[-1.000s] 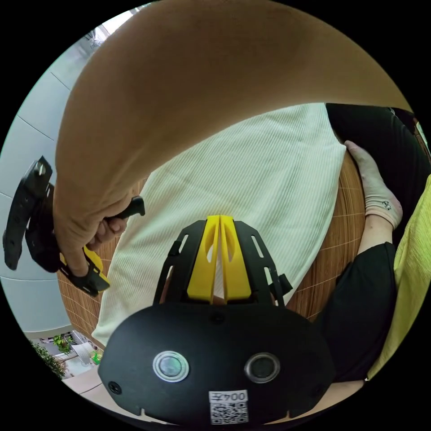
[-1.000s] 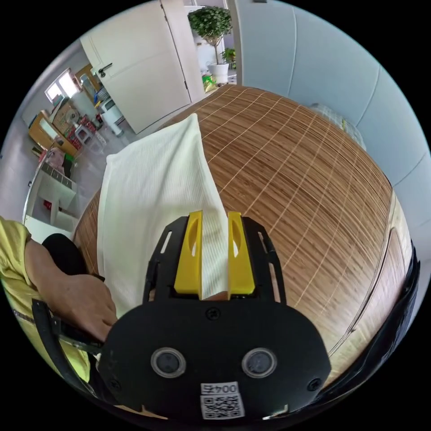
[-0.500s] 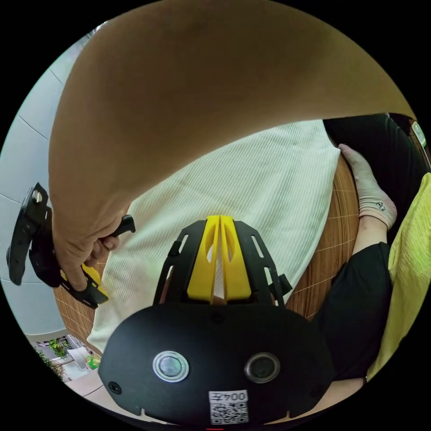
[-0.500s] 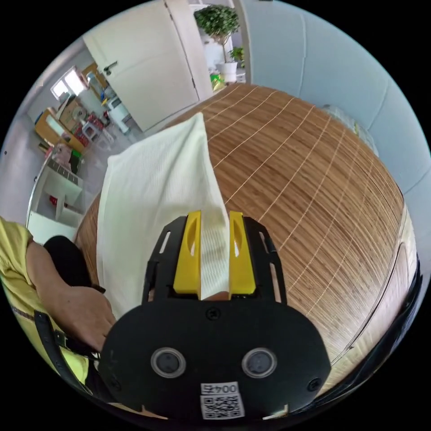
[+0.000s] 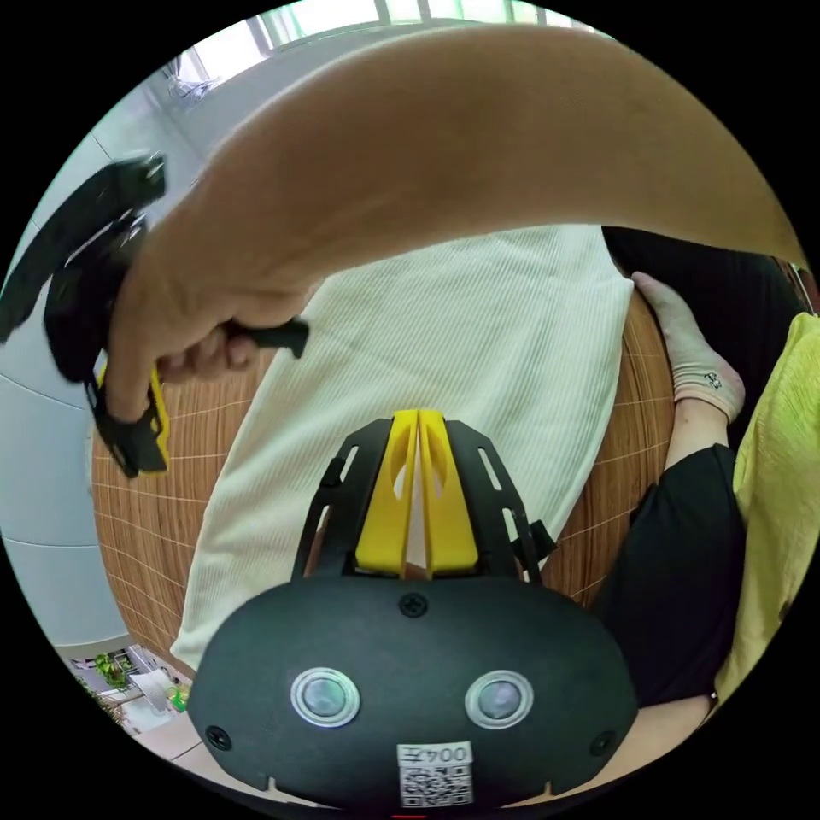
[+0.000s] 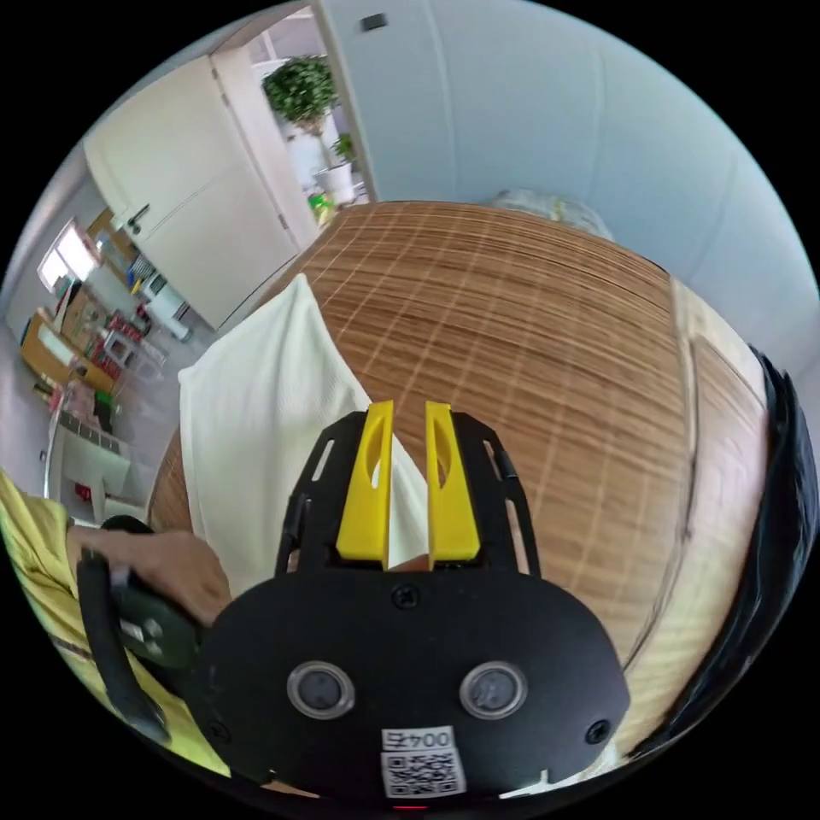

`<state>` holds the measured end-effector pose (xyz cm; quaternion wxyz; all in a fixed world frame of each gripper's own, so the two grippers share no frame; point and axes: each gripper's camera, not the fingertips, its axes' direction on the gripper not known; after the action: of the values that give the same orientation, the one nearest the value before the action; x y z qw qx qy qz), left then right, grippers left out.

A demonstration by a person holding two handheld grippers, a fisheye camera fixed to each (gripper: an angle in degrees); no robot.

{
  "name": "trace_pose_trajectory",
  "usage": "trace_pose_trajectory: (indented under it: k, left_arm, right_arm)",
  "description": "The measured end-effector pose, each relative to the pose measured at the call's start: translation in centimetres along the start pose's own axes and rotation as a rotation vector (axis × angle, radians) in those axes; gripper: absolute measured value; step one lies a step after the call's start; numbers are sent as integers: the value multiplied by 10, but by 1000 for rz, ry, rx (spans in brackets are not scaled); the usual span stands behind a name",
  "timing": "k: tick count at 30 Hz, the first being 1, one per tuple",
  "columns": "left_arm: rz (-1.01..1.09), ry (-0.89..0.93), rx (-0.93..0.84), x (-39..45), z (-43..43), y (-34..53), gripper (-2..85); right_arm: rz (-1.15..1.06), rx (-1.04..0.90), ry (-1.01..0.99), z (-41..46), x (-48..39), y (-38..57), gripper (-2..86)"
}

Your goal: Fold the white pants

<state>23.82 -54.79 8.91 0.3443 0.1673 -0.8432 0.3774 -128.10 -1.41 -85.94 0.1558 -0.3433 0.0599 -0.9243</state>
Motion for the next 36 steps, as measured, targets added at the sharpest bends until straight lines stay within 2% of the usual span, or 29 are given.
trace_pose_trajectory:
  k: [2,5,7,9,13,14,15,17,19,23,28,32,34,36]
  left_arm:
    - [-20,-55,12,-7,-17,10,7]
    - [-180,-179,34,-36,-43,40,7]
    - [-317,-272,-30,-57,-45,60,7]
    - [-510,-356,-166,-82,-36,88,7]
    - [-691,-336,-273,-102,5,119,8]
    - [-729,-352,-226,-99,17,125,8]
    - [-756,-399,-152,-92,15,129,8]
    - [-767,-435,-147,-81,4,129,8]
    - [-807,-496,-147,-68,-20,131,8]
    - [-894,-367,-43,-26,-74,150,8]
    - [-885,-358,-193,25,-74,175,7]
    - [-967,-311,-95,19,-87,176,7]
    - [-993,-282,-57,18,-89,174,8]
    - [-1003,-277,-63,16,-86,171,7]
  right_arm:
    - [133,8,63,-28,16,54,64]
    - [278,-39,108,-55,28,139,65]
    - [350,-72,120,-67,27,189,67]
    - [421,-100,137,-72,23,233,77]
    - [517,-227,166,-39,29,296,86]
    - [514,-121,183,-37,27,306,86]
    - [535,-108,169,-35,28,309,88]
    - [600,-78,89,-46,32,313,99]
    - [592,-3,129,-71,25,320,108]
    - [720,149,233,-137,35,374,126]
    - [974,203,294,-170,74,451,195]
    - [1208,123,263,-174,110,490,221]
    - [1286,163,265,-182,120,514,220]
    - [1391,233,178,-187,132,548,221]
